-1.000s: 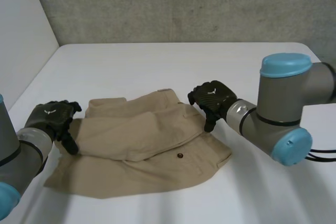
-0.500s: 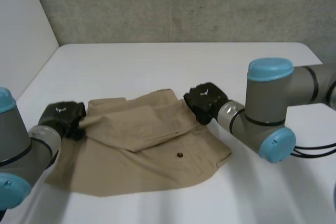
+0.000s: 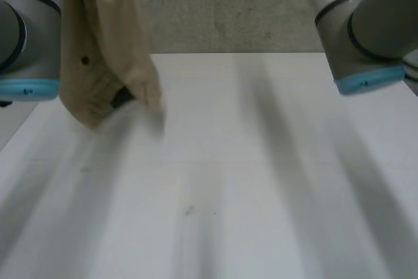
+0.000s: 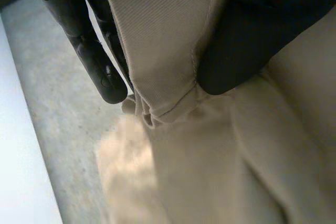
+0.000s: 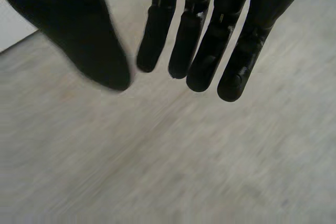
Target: Fold the shorts.
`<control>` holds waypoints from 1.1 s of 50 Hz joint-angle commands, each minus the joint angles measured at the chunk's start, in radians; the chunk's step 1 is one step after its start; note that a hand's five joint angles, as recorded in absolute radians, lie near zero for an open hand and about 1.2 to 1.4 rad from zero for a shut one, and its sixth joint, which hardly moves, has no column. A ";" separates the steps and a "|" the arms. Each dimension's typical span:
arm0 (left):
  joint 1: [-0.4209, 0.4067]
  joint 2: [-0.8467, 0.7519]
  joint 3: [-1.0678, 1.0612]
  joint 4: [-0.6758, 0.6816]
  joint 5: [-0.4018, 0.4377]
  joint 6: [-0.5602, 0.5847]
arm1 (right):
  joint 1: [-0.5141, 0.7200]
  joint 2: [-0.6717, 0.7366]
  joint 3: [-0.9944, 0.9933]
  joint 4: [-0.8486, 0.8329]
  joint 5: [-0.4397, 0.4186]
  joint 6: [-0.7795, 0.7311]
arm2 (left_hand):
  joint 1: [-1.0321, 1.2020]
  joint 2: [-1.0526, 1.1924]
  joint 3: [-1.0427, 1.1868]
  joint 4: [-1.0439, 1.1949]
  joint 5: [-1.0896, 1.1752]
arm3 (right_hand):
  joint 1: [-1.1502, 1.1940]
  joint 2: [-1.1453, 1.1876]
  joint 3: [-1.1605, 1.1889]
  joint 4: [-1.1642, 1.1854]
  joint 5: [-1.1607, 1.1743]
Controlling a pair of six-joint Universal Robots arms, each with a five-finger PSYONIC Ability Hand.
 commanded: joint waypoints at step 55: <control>-0.340 0.123 -0.109 -0.149 -0.145 0.040 | 0.290 0.204 0.179 0.493 -0.142 0.957 | 0.271 0.205 0.210 0.191 0.264 | -0.491 -0.637 -0.640 -0.641 -0.652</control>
